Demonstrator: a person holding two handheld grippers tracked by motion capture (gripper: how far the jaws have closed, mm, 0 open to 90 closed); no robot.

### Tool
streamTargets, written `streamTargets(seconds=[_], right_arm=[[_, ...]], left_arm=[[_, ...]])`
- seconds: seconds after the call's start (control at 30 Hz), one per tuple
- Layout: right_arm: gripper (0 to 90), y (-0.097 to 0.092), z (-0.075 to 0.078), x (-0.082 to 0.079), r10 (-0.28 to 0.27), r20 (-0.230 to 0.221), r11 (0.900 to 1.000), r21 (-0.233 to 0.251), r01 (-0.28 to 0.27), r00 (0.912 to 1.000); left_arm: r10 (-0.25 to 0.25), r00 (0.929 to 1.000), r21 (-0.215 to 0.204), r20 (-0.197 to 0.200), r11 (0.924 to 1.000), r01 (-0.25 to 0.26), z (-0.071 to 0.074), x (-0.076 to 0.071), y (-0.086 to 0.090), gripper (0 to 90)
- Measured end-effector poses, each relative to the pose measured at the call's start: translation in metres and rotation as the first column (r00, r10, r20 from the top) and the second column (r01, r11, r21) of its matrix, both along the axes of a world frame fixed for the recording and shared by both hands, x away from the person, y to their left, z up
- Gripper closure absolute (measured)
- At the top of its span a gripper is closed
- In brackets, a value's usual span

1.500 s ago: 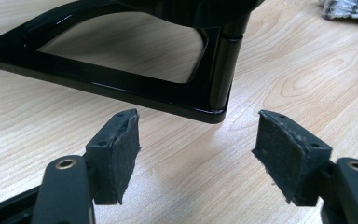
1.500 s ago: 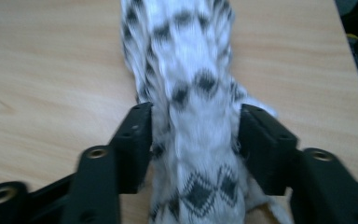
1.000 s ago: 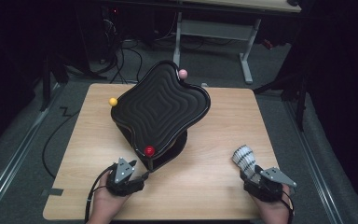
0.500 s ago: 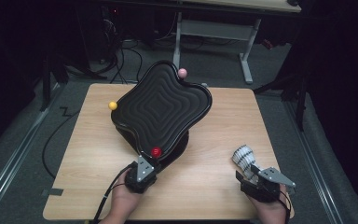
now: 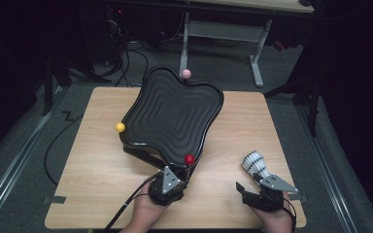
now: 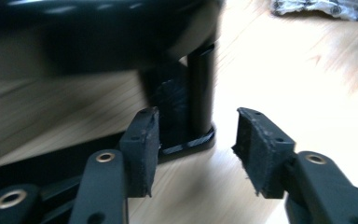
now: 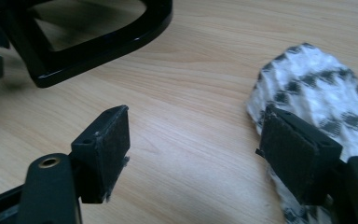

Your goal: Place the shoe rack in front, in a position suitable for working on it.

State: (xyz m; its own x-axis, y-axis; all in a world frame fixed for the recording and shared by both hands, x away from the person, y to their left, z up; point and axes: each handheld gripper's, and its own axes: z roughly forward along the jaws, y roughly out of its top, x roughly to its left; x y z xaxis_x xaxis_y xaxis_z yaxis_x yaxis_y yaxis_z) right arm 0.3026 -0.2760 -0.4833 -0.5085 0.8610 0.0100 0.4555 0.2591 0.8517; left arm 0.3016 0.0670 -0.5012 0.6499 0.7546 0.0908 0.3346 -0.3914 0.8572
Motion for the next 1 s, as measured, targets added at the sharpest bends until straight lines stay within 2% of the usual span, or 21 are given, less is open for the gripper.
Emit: streamTargets(seconds=[0.03,0.07,0.17,0.23,0.27,0.3,0.37,0.4,0.43,0.47,0.5,0.53,0.6,0.67,0.73,0.8,0.83,0.9,0.93,0.97,1.0], right_arm=[[21.7,0.004,0.000,0.000,0.009,0.000,0.9999,-0.011,-0.009,1.0000],[21.7,0.004,0.000,0.000,0.009,0.000,0.9999,-0.011,-0.009,1.0000],[17.8,0.009,0.002,-0.001,0.017,0.014,0.9994,-0.030,-0.017,0.9997],[16.3,0.013,0.003,-0.002,0.020,0.026,0.9991,-0.038,-0.019,0.9995],[17.1,0.016,0.004,-0.004,0.030,0.033,0.9989,-0.037,-0.028,0.9990],[17.1,0.016,0.004,-0.004,0.030,0.033,0.9989,-0.037,-0.028,0.9990],[18.3,0.022,0.005,-0.007,0.043,0.050,0.9988,-0.026,-0.042,0.9978],[18.3,0.023,0.005,-0.007,0.053,0.061,0.9983,-0.028,-0.051,0.9968],[18.3,0.023,0.005,-0.007,0.053,0.061,0.9983,-0.028,-0.051,0.9968],[18.0,0.027,0.005,-0.009,0.064,0.072,0.9978,-0.023,-0.062,0.9954],[18.0,0.027,0.005,-0.009,0.064,0.072,0.9978,-0.023,-0.062,0.9954],[17.9,0.028,0.005,-0.009,0.070,0.067,0.9975,-0.013,-0.069,0.9953],[18.5,0.033,0.004,-0.009,0.107,0.067,0.9942,0.006,-0.107,0.9920],[18.2,0.040,0.002,-0.010,0.122,0.064,0.9925,0.000,-0.123,0.9904],[17.8,0.046,0.001,-0.011,0.145,0.063,0.9894,0.004,-0.145,0.9875],[16.8,0.054,0.000,-0.013,0.163,0.060,0.9865,0.002,-0.164,0.9847],[17.1,0.058,0.000,-0.013,0.179,0.054,0.9837,0.001,-0.180,0.9823],[17.1,0.061,-0.001,-0.014,0.187,0.052,0.9823,-0.002,-0.187,0.9809],[15.9,0.073,-0.003,-0.014,0.197,0.054,0.9803,-0.021,-0.197,0.9788],[15.9,0.073,-0.003,-0.014,0.197,0.054,0.9803,-0.021,-0.197,0.9788],[15.1,0.082,-0.005,-0.011,0.188,0.037,0.9821,-0.014,-0.188,0.9814]], left_arm=[[0.011,0.9999,0.017,-0.011,0.9998,-0.011,0.004,-0.002,0.015,42.1],[0.011,0.9999,0.017,-0.011,0.9998,-0.011,0.004,-0.002,0.015,40.7],[0.045,0.9990,0.032,0.009,0.9985,-0.045,0.007,-0.007,0.045,40.5],[0.063,0.9980,0.040,-0.001,0.9972,-0.063,0.006,-0.007,0.062,40.9],[0.090,0.9959,0.038,-0.010,0.9953,-0.090,0.004,-0.005,0.077,39.3],[0.090,0.9959,0.038,-0.010,0.9953,-0.090,0.004,-0.005,0.077,39.4],[0.108,0.9941,0.026,-0.009,0.9938,-0.108,0.000,-0.004,0.094,41.8],[0.108,0.9941,0.026,-0.009,0.9938,-0.108,0.000,-0.004,0.094,43.3],[0.135,0.9907,0.004,-0.020,0.9909,-0.134,-0.001,-0.004,0.099,43.3],[0.146,0.9893,-0.013,0.005,0.9893,-0.145,0.003,-0.002,0.109,43.4],[0.146,0.9893,-0.013,0.005,0.9893,-0.145,0.003,-0.002,0.109,43.4],[0.157,0.9874,-0.043,0.018,0.9868,-0.156,0.005,-0.002,0.115,43.4],[0.160,0.9869,-0.053,0.024,0.9860,-0.158,0.004,-0.002,0.119,44.6],[0.143,0.9895,-0.057,-0.021,0.9879,-0.144,0.004,-0.001,0.124,46.6],[0.150,0.9887,-0.076,-0.013,0.9858,-0.150,0.005,-0.002,0.126,46.4],[0.159,0.9873,-0.070,-0.008,0.9848,-0.159,0.005,-0.003,0.126,44.1],[0.163,0.9864,-0.061,-0.026,0.9846,-0.164,0.006,-0.003,0.127,42.4],[0.168,0.9853,-0.064,-0.032,0.9835,-0.169,0.005,-0.002,0.127,41.8],[0.189,0.9816,-0.063,-0.027,0.9797,-0.190,0.005,-0.002,0.126,38.3],[0.189,0.9816,-0.063,-0.027,0.9797,-0.190,0.005,-0.002,0.126,38.2],[0.198,0.9794,-0.078,-0.041,0.9765,-0.201,0.006,-0.002,0.126,37.5]])
